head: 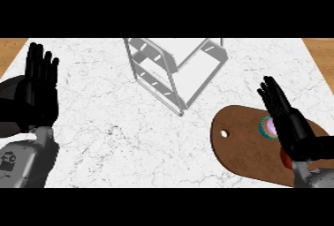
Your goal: Pick the cupcake from the cutting board and place it in the tiered basket
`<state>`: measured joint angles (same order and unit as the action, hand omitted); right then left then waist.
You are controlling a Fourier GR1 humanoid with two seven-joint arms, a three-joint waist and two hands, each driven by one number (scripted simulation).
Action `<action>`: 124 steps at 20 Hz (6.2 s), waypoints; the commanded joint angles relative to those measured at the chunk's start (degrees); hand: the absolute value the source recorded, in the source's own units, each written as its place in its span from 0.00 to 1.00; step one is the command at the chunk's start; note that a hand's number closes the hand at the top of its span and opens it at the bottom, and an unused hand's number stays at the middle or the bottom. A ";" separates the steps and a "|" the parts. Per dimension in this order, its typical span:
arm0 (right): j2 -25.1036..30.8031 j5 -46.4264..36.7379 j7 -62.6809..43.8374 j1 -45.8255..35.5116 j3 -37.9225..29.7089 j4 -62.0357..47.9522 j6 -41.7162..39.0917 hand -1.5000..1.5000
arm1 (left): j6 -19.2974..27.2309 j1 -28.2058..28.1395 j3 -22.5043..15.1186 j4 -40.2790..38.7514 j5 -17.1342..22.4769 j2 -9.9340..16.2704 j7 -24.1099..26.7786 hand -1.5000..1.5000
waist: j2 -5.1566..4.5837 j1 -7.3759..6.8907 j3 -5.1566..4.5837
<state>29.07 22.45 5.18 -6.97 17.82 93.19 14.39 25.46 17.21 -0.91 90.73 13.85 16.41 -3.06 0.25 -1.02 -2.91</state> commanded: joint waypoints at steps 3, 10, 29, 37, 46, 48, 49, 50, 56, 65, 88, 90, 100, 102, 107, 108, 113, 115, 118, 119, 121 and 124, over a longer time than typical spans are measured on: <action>1.26 -4.70 9.69 5.56 -5.79 3.69 5.88 1.00 | -6.42 -4.51 -3.67 -1.76 1.98 0.92 -3.78 0.50 | 0.16 3.44 2.94; -9.36 -2.63 18.13 10.79 -25.97 -1.14 29.67 0.00 | -14.55 -10.26 -9.85 -5.09 4.00 0.74 -6.06 0.50 | 0.09 7.62 3.16; 1.12 -43.60 -12.29 46.80 -10.69 14.05 43.06 0.00 | -18.73 -5.23 -12.82 -4.96 2.70 -0.19 -8.05 0.50 | -1.78 0.45 1.90; 0.92 -54.56 -34.81 42.94 -10.01 22.22 34.07 0.00 | -20.40 -4.53 -13.58 -6.00 2.62 -0.58 -7.25 0.50 | -2.42 -3.29 1.94; -1.92 -73.18 -62.07 33.89 -9.80 22.54 17.09 0.00 | -19.86 -2.65 -14.15 -6.35 2.75 -2.50 -8.80 0.50 | -1.76 -3.31 2.31; -3.78 -77.52 -67.83 29.66 -7.96 24.06 12.12 0.00 | -20.47 -4.12 -14.51 -8.19 1.75 -1.83 -7.52 0.50 | -1.66 -3.28 2.33; -5.13 -80.29 -70.65 27.25 -6.21 24.09 9.29 0.00 | -21.01 -4.23 -14.20 -7.83 2.54 -2.03 -7.39 0.50 | -1.36 -2.96 2.42; -5.10 -81.29 -73.65 24.43 -6.13 25.54 5.39 0.00 | -20.99 -1.33 -11.82 -7.87 3.77 -0.84 -9.75 0.50 | -1.18 -2.37 2.49; -16.71 -92.10 -82.50 10.34 0.23 17.03 -5.29 0.00 | -19.06 -2.65 -13.22 -7.66 1.92 -2.82 -10.14 0.50 | -0.56 -1.05 2.76; -24.93 -101.71 -78.75 9.30 -3.49 11.68 -4.65 0.00 | -21.11 -10.38 -12.57 -7.44 0.60 -3.16 -4.47 0.50 | -0.23 0.79 2.88; -29.05 -99.25 -66.77 3.39 -16.68 -3.78 5.47 0.00 | -26.43 -4.42 -5.16 -10.32 -1.07 -5.28 -8.59 0.50 | -0.30 1.08 2.91; -29.06 -96.53 -63.17 6.41 -18.03 -5.31 9.45 0.00 | -25.74 -5.98 -5.87 -6.10 -1.19 -5.38 -11.44 0.50 | -0.27 1.02 2.93; -27.56 -92.95 -57.61 -1.14 -22.11 -14.84 8.81 0.00 | -24.15 -5.99 -6.04 -6.95 -6.35 -8.62 -10.93 0.50 | -0.31 0.94 2.92; -23.73 -85.48 -50.17 -1.78 -24.21 -15.15 7.89 1.00 | -26.60 -7.07 -3.53 -6.79 -4.10 -6.71 -8.55 0.50 | -0.33 0.87 2.93; -24.33 -89.27 -49.62 -1.57 -21.36 -15.45 8.58 1.00 | -28.05 -8.63 -3.49 -5.54 -3.65 -7.54 -9.64 0.50 | -0.27 0.89 2.91; -25.42 -90.59 -48.55 -1.46 -20.95 -18.86 12.34 1.00 | -27.06 -7.67 -4.47 -8.00 -5.02 -8.94 -8.75 0.50 | -0.33 0.90 2.92; -21.71 -88.42 -41.82 -5.30 -18.43 -20.96 7.53 1.00 | -27.65 -7.27 -4.14 -5.50 -4.83 -7.77 -10.30 0.50 | -0.60 0.07 2.97; -18.35 -86.79 -32.85 -5.54 -11.74 -19.85 -1.94 1.00 | -27.56 -7.43 -6.19 -4.04 -5.52 -8.78 -10.51 0.50 | -0.93 -2.52 3.07; -13.30 -86.64 -21.06 -6.10 -4.27 -19.96 -11.54 1.00 | -28.16 -6.17 -7.57 -5.11 -5.90 -9.67 -10.14 0.50 | -2.51 -5.56 2.93; -11.51 -84.25 -17.06 -7.49 -4.44 -19.80 -13.83 1.00 | -28.12 -5.34 -7.40 -4.46 -5.64 -9.68 -10.62 0.50 | -2.14 -5.55 3.09; -7.75 -79.44 -7.61 -8.42 -4.67 -19.94 -17.69 1.00 | -27.75 -5.28 -6.63 -4.89 -5.47 -9.73 -10.02 0.50 | -1.87 -4.17 3.13; -1.97 -70.21 3.95 -14.25 -9.56 -21.03 -25.32 1.00 | -27.80 -5.92 -6.19 -5.32 -5.25 -9.18 -11.14 0.50 | -1.35 -3.02 3.11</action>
<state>21.61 -55.46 -4.63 -16.64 9.70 75.09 -3.95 -2.14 11.15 -7.58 85.69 8.33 6.79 -13.56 -0.70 -4.26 -0.61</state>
